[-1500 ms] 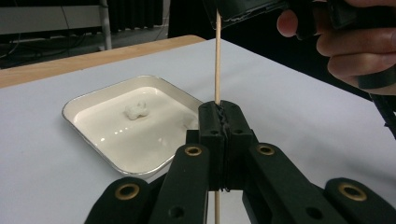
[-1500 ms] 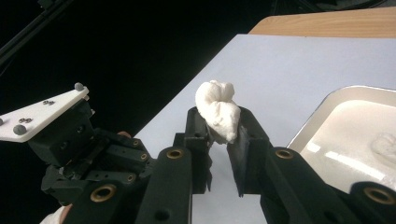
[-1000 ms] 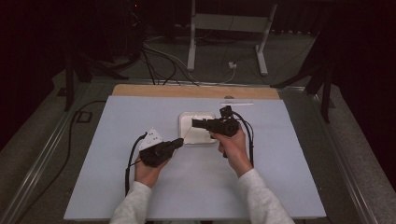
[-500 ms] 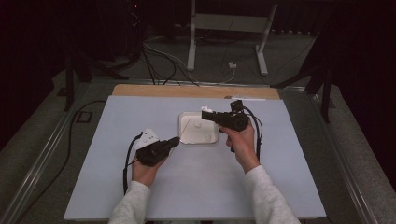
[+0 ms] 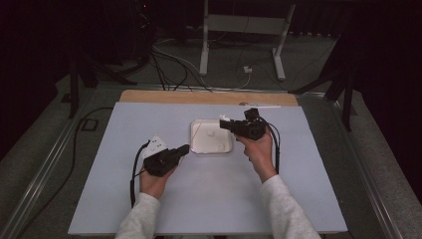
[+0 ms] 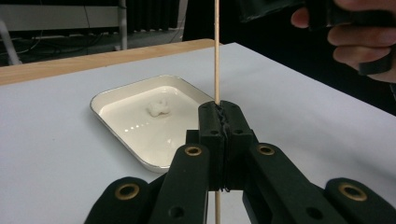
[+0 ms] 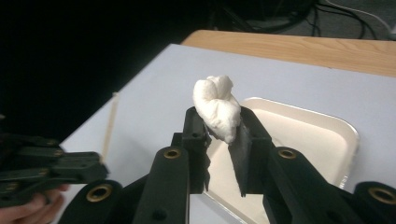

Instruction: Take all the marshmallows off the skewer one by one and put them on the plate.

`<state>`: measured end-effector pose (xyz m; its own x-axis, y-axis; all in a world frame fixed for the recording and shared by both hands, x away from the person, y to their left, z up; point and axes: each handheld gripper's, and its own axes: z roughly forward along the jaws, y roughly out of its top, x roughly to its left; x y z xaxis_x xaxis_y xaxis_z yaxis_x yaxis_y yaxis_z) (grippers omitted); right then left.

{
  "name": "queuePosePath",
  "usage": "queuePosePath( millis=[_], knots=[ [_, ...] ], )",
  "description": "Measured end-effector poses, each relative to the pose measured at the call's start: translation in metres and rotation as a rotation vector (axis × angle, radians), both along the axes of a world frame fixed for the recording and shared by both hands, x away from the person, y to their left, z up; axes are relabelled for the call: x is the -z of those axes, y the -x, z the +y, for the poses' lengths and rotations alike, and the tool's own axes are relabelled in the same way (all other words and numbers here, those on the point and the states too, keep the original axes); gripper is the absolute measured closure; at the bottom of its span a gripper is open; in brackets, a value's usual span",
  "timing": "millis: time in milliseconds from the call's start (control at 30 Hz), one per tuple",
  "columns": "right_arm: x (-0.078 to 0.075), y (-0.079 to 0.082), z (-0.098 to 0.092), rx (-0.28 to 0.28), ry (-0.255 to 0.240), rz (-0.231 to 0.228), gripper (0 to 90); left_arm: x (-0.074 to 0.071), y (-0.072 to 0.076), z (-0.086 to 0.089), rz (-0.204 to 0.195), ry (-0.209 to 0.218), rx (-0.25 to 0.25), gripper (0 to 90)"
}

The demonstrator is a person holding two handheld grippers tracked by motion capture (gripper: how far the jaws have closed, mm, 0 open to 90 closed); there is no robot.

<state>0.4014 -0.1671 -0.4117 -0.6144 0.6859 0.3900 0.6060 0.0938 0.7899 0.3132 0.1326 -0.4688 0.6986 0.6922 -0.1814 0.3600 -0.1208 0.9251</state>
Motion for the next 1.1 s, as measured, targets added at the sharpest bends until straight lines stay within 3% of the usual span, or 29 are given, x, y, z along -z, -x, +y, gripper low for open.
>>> queuePosePath(
  millis=[367, 767, 800, 900, 967, 1100],
  knots=[
    [0.024, -0.011, 0.006, 0.032, 0.127, 0.031, 77.1, 0.001, 0.000, -0.001, 0.005, -0.002, 0.001, 90.0],
    [0.044, -0.020, 0.010, 0.046, 0.170, 0.089, 76.7, 0.001, 0.000, -0.001, 0.006, 0.000, -0.004, 90.0],
    [0.045, -0.021, 0.010, 0.050, 0.175, 0.095, 73.8, 0.001, 0.000, -0.001, 0.005, 0.000, -0.004, 90.0],
    [0.047, -0.022, 0.010, 0.057, 0.171, 0.100, 48.1, 0.001, -0.001, 0.000, 0.007, 0.002, -0.009, 90.0],
    [0.048, -0.022, 0.011, 0.063, 0.184, 0.089, 37.6, 0.001, -0.001, 0.000, 0.008, 0.001, -0.011, 90.0],
    [0.047, -0.022, 0.010, 0.090, 0.177, 0.078, 26.9, 0.001, -0.001, -0.001, 0.013, -0.001, -0.023, 90.0]
  ],
)
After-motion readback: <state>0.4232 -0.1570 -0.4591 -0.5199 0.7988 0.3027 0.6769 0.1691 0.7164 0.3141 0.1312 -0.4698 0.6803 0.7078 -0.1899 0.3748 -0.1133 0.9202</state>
